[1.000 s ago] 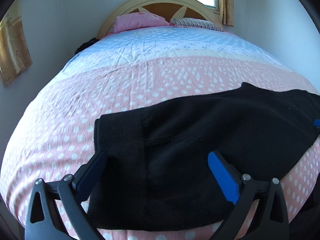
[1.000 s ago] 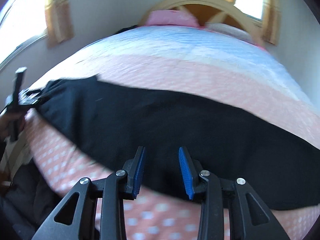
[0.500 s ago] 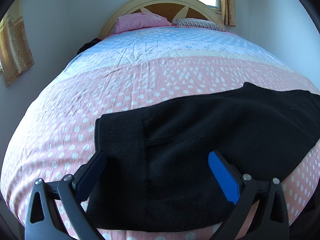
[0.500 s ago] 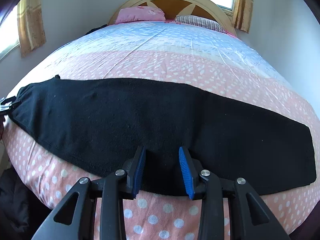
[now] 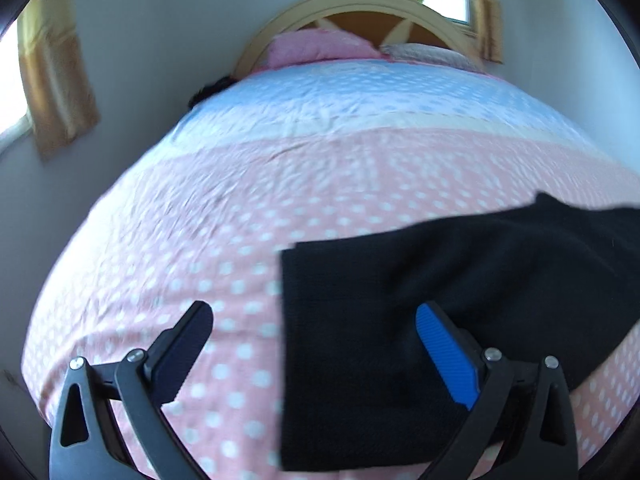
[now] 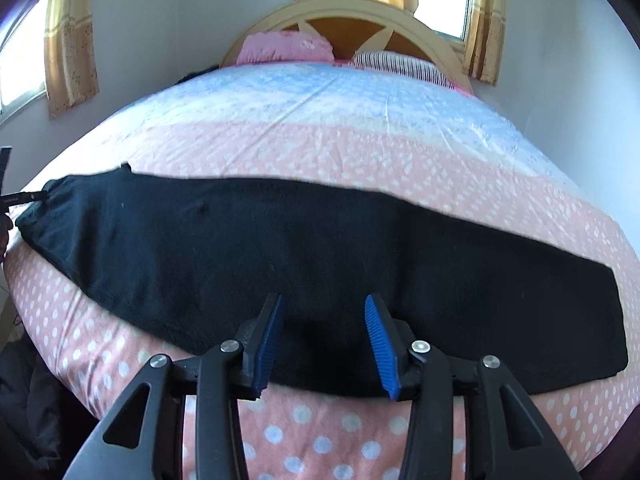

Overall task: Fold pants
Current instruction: 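Smooth the folded pants with both open tools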

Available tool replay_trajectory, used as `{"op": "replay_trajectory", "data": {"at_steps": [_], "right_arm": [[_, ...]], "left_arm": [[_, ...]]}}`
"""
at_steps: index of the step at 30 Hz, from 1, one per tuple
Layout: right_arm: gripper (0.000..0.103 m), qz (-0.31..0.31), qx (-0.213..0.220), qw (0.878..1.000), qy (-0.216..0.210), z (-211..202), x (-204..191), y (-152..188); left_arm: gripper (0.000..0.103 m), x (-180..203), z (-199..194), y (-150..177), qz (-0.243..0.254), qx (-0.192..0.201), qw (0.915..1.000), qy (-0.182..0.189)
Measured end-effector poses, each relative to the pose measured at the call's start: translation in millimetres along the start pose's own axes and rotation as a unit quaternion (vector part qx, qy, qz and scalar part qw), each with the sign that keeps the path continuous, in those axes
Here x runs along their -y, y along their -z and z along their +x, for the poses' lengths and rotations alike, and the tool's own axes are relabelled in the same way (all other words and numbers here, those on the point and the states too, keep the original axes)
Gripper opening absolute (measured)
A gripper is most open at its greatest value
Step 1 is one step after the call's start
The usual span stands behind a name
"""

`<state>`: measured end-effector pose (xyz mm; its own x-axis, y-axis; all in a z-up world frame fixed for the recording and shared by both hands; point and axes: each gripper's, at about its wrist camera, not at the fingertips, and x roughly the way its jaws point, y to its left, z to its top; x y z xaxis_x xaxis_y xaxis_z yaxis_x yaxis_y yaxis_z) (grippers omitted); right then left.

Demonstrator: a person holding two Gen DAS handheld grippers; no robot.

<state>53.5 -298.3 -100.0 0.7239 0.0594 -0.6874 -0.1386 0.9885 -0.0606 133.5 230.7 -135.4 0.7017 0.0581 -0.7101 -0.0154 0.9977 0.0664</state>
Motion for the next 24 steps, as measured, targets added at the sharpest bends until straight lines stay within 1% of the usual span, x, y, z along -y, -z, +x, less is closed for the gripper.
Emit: {"op": "replay_trajectory", "data": {"at_steps": [1, 2, 3, 4, 5, 6, 7, 9, 10, 11, 12, 13, 14, 16, 17, 19, 21, 22, 24], "right_arm": [[0.045, 0.002, 0.005, 1.000, -0.002, -1.3, -1.4, -1.5], [0.046, 0.002, 0.010, 1.000, -0.005, -2.4, -3.8, -2.4], [0.048, 0.000, 0.011, 1.000, -0.006, -2.3, -6.2, -2.9], [0.051, -0.004, 0.010, 1.000, -0.007, -1.3, -9.2, -2.9], [0.052, -0.009, 0.010, 1.000, -0.006, -0.2, -12.2, -2.5], [0.052, -0.012, 0.009, 1.000, -0.006, 0.9, -14.9, -1.9], [0.052, -0.014, 0.008, 1.000, -0.006, 1.1, -16.6, -1.4], [0.052, -0.018, 0.009, 1.000, -0.009, 0.4, -19.8, -1.5], [0.052, -0.020, 0.011, 1.000, -0.012, -0.6, -20.9, -2.1], [0.052, -0.021, 0.013, 1.000, -0.013, -2.0, -22.0, -2.0], [0.052, -0.024, 0.014, 0.999, -0.016, -2.5, -22.6, -2.3], [0.053, -0.027, 0.013, 0.999, -0.019, -1.4, -24.1, -2.2], [0.058, -0.032, 0.003, 0.999, -0.019, 3.3, -26.1, -1.2], [0.063, -0.042, -0.030, 0.999, -0.014, 18.4, -29.0, 3.3], [0.064, -0.040, -0.019, 0.999, -0.013, 17.7, -28.9, 4.6], [0.064, -0.036, -0.018, 0.999, -0.015, 13.9, -29.3, 2.1], [0.064, -0.041, 0.000, 0.999, -0.028, 3.5, -33.7, -1.3], [0.064, -0.048, 0.010, 0.998, -0.034, -1.9, -38.5, -2.9], [0.064, -0.071, 0.020, 0.996, -0.050, -7.1, -53.7, -5.4]], "left_arm": [[0.103, -8.7, 4.3, -2.3, -0.017, -0.006, 0.9997, 0.014], [0.103, -16.4, 10.6, -4.2, -0.037, -0.015, 0.9983, 0.043], [0.101, -20.9, 17.9, -5.1, -0.055, -0.030, 0.9955, 0.071], [0.100, -25.1, 26.1, -5.6, -0.076, -0.045, 0.9911, 0.099], [0.100, -26.4, 30.4, -6.3, -0.086, -0.048, 0.9890, 0.111], [0.098, -22.3, 31.8, -8.7, -0.078, -0.046, 0.9894, 0.113], [0.095, -17.8, 32.3, -10.6, -0.068, -0.048, 0.9901, 0.113], [0.056, -0.6, 28.0, -12.4, -0.046, -0.048, 0.9900, 0.124], [0.048, 2.4, 26.8, -12.8, -0.041, -0.049, 0.9911, 0.117], [0.030, 4.7, 24.8, -13.5, -0.034, -0.051, 0.9903, 0.124], [0.023, 4.0, 22.0, -14.9, -0.036, -0.049, 0.9897, 0.130], [0.023, 0.1, 17.6, -17.1, -0.047, -0.044, 0.9907, 0.120], [0.023, -7.2, 13.2, -19.8, -0.061, -0.036, 0.9908, 0.115], [0.024, -28.4, 9.7, -22.3, -0.085, -0.030, 0.9877, 0.128], [0.024, -33.9, 12.3, -22.4, -0.089, -0.038, 0.9871, 0.127], [0.024, -42.4, 21.1, -19.8, -0.090, -0.053, 0.9877, 0.116], [0.029, -46.0, 30.8, -15.9, -0.103, -0.067, 0.9836, 0.132], [0.031, -43.0, 33.6, -16.0, -0.095, -0.068, 0.9840, 0.135], [0.044, -33.9, 28.4, -17.3, -0.072, -0.062, 0.9881, 0.121]]}}
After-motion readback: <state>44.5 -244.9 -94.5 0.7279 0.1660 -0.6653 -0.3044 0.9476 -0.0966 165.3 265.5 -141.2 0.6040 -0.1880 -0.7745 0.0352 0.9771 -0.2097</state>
